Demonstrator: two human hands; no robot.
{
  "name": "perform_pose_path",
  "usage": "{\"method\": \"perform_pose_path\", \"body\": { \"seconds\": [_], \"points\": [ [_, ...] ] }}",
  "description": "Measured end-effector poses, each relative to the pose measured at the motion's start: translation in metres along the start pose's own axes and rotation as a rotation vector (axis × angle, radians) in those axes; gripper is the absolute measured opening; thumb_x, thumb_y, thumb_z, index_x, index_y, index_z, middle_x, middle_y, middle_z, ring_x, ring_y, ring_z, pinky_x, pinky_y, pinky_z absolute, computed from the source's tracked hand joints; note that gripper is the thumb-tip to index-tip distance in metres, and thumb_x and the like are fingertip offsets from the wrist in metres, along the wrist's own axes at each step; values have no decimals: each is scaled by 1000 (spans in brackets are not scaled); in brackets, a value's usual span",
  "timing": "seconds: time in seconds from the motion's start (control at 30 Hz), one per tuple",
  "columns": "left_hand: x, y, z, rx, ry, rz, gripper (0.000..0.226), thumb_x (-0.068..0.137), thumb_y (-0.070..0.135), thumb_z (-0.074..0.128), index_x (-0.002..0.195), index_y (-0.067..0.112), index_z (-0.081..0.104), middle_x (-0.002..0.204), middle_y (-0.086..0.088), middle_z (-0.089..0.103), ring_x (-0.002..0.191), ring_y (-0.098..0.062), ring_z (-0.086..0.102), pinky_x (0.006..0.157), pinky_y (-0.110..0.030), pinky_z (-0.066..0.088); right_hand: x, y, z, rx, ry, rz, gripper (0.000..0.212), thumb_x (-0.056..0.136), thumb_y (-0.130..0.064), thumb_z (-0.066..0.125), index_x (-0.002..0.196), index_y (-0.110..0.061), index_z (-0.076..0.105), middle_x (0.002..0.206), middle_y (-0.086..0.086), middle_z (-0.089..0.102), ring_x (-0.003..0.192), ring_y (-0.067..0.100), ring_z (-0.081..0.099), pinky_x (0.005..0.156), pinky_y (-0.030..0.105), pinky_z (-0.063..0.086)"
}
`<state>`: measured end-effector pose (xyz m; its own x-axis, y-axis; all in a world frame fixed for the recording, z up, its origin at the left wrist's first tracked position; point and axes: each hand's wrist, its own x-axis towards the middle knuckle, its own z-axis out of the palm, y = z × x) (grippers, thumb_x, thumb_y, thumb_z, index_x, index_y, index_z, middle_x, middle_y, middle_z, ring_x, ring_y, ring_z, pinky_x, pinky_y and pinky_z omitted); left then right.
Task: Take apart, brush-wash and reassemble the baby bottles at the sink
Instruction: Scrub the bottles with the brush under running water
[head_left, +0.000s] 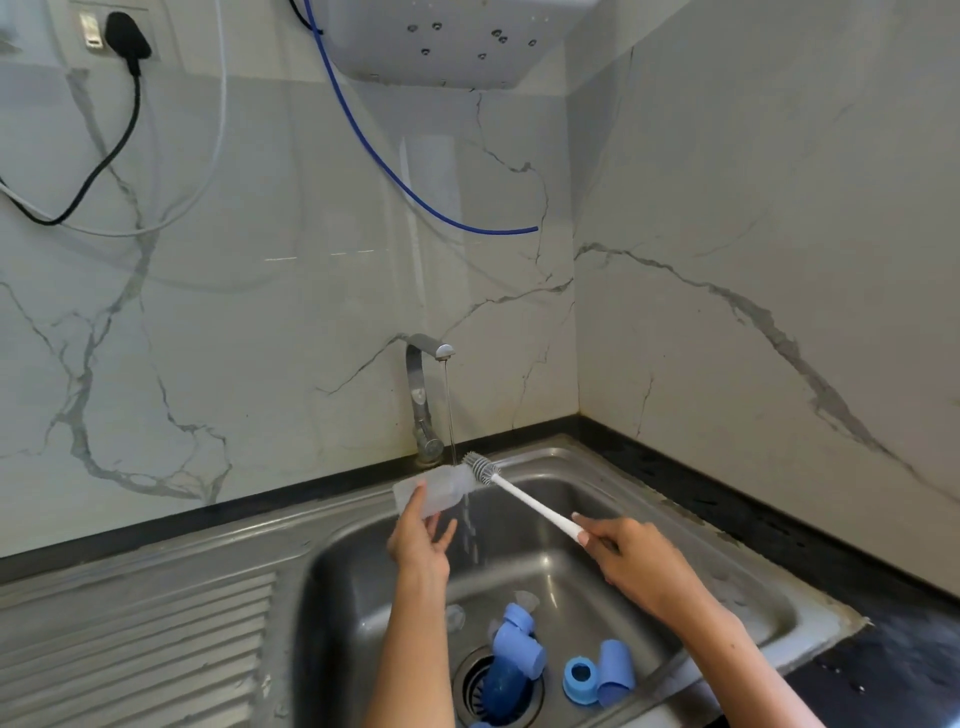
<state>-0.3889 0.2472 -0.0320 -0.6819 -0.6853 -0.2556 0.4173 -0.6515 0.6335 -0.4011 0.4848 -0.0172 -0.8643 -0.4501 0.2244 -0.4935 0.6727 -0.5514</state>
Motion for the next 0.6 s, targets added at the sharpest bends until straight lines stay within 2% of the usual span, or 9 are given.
{"method": "perform_pose_path", "body": {
  "seconds": [0.1,0.2,0.3,0.4,0.47,0.6],
  "points": [
    [-2,-2,8,86,-39,52,55,80,0,70,127,8,43,131,-19,47,114,-33,53,85,-42,51,3,0,3,-37,19,-26,42,103,-33,38,142,-45,37,91,0,67,72,16,62,65,29,50],
    [1,-3,9,156,28,132,50,77,2,74,120,6,49,130,-19,49,115,-32,54,82,-38,53,5,2,6,32,27,-42,39,101,-34,41,138,-48,42,88,3,69,69,22,63,62,32,51],
    [3,-5,6,229,123,173,50,71,6,81,112,1,54,118,-17,55,103,-27,58,78,-34,54,8,5,14,71,8,-50,37,100,-36,44,134,-51,48,81,0,68,57,13,51,54,26,42],
    [2,-6,6,321,121,198,47,65,8,85,101,3,54,109,-14,57,95,-23,58,75,-33,56,11,1,20,25,26,-62,39,101,-35,43,138,-48,44,69,-6,56,55,8,45,53,23,39],
    [3,-5,7,342,102,215,43,65,7,85,93,5,52,105,-13,56,91,-21,57,68,-30,56,11,-6,22,4,44,-72,40,102,-35,41,140,-47,40,66,-8,49,54,8,42,52,22,36],
    [8,-3,2,387,108,270,42,61,6,87,77,11,48,100,-13,57,87,-21,59,69,-33,58,11,-18,24,-67,50,-92,42,104,-34,35,145,-42,34,70,-6,50,58,9,45,56,26,41]
  ]
}}
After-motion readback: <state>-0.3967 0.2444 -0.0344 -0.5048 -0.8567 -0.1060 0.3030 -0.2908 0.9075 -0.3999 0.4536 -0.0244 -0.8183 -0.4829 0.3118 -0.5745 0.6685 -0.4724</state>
